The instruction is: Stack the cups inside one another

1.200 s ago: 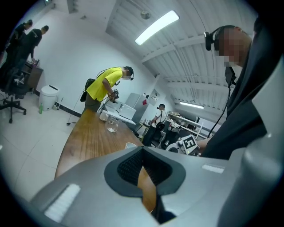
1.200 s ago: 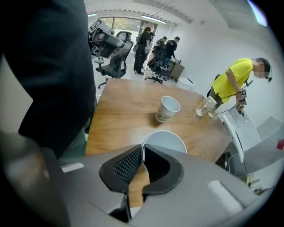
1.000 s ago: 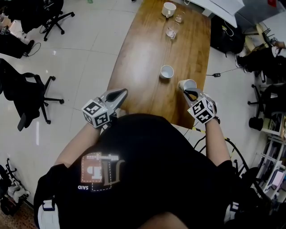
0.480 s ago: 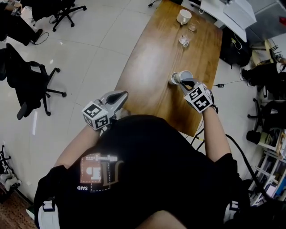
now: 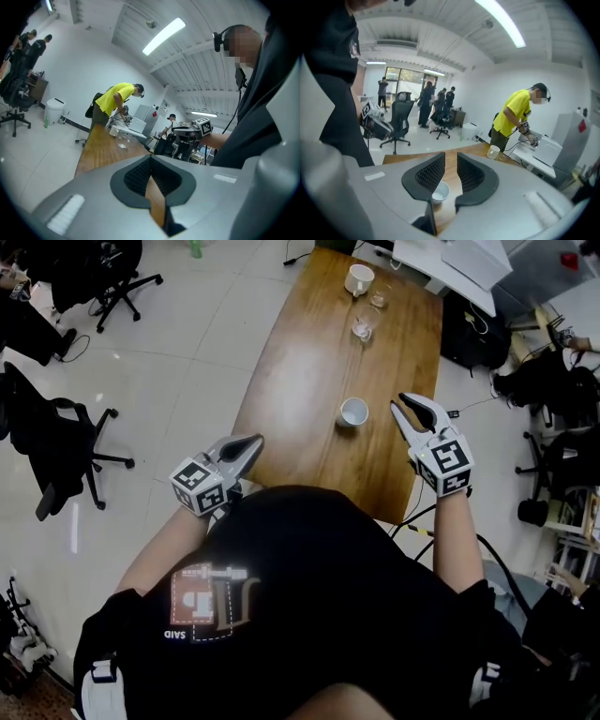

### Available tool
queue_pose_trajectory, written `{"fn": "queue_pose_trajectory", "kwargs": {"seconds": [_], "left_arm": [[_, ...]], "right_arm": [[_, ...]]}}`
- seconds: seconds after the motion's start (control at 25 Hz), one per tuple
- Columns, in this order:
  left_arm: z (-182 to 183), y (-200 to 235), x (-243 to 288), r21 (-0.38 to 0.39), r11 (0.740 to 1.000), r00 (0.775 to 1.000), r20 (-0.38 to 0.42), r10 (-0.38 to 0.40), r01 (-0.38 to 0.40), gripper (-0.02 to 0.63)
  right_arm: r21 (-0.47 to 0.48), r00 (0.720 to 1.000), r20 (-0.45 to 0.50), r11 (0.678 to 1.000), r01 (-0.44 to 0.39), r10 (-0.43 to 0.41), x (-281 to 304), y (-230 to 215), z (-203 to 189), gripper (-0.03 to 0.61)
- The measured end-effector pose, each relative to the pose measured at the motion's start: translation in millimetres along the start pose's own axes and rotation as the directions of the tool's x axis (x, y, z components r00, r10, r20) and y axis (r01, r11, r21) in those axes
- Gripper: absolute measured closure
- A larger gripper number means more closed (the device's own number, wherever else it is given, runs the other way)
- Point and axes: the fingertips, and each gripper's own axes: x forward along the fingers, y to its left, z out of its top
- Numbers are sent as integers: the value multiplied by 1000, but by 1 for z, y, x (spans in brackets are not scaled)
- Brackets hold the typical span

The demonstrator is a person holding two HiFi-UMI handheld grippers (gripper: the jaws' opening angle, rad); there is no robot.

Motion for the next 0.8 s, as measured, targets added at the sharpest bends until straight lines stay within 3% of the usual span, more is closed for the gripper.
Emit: {"fn": "queue_pose_trajectory", "kwargs": {"seconds": [0.12,0.28,0.44,0.6,0.64,0.72,0.8], "left_arm": [[14,-12,23,25,998,999,11,-52,51,612],[32,-23,52,61,994,995,16,-95,94,612],[36,-29,71,60,992,993,3,-114,114,612],[24,-28,80,41,993,994,-27,-107,108,612],[21,-28,80,39,994,994,-34,-102,103,612],[15,-30,79,35,995,995,-44,-94,96,612],[12,-31,77,31,995,995,-48,-91,92,612]], "right_arm": [[179,997,72,984,13,-26,-39,-8,-26,494],[456,995,72,890,34,-75,-68,6,-104,536],[566,997,42,824,24,-58,-74,50,-168,564],[761,993,87,648,-16,-77,-73,72,-205,565],[779,993,88,626,-17,-83,-75,74,-211,565],[769,994,77,639,-9,-78,-80,76,-216,565],[730,995,71,684,-1,-74,-84,71,-213,565]]}}
